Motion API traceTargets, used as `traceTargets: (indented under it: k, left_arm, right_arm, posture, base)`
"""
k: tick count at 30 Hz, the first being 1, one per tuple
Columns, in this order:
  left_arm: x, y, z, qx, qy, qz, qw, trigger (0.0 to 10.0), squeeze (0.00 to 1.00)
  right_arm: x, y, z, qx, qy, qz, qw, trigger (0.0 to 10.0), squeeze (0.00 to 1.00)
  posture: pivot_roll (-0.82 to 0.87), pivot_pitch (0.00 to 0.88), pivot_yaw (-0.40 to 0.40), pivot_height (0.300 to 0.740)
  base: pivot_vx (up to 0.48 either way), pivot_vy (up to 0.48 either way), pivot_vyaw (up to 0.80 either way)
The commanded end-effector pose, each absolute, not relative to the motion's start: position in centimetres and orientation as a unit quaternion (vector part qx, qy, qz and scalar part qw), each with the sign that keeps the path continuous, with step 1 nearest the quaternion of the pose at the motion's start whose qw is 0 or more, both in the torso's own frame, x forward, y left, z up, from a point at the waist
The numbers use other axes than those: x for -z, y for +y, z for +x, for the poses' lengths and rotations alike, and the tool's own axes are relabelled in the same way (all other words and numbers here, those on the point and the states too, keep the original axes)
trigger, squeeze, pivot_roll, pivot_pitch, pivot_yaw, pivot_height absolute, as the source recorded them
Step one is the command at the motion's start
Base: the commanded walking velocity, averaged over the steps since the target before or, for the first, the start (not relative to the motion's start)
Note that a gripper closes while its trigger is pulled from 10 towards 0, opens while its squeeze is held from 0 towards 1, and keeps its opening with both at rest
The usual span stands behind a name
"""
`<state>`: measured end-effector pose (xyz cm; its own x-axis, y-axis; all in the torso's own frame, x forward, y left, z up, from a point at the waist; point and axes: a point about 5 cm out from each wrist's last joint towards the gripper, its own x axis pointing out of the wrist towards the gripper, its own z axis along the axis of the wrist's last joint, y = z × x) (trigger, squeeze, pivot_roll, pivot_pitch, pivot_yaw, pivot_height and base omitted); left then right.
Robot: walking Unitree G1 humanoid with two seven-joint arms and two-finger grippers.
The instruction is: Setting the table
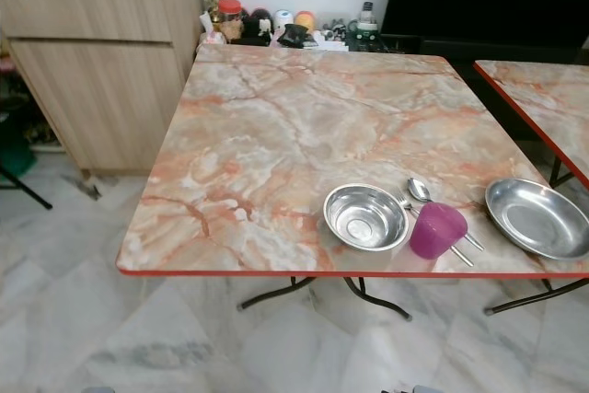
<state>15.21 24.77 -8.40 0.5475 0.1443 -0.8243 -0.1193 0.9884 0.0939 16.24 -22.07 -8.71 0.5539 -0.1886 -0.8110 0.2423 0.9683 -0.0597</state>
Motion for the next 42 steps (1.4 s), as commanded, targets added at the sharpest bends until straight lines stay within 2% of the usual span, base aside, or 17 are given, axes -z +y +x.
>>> traceTargets:
  k: [1, 19, 29, 42]
  left_arm:
    - [7.63, 20.60, 19.19, 0.034, 0.455, 0.072, 0.887, 10.0, 0.00]
    - [7.82, 20.38, 18.91, 0.033, 0.460, 0.068, 0.885, 10.0, 0.00]
    - [7.69, 20.54, 19.07, 0.007, 0.450, 0.018, 0.893, 10.0, 0.00]
    - [7.76, 20.69, 18.86, 0.005, 0.451, 0.015, 0.892, 10.0, 0.00]
  right_arm:
    - [7.90, -18.16, 19.44, 0.064, 0.432, 0.100, 0.894, 10.0, 0.00]
    - [7.60, -18.46, 19.93, 0.064, 0.425, 0.098, 0.898, 10.0, 0.00]
    - [7.71, -18.77, 19.62, 0.068, 0.424, 0.104, 0.897, 10.0, 0.00]
    - [7.96, -18.77, 19.17, 0.056, 0.436, 0.083, 0.894, 10.0, 0.00]
  posture:
    - [0.21, 0.114, -0.106, 0.740]
    - [0.19, 0.140, -0.114, 0.740]
    - [0.17, 0.145, -0.119, 0.740]
    - [0.17, 0.133, -0.117, 0.740]
  base:
    - [0.000, -0.431, 0.00]
    - [0.000, -0.418, 0.00]
    - [0.000, 0.000, 0.00]
    - [0.000, 0.000, 0.00]
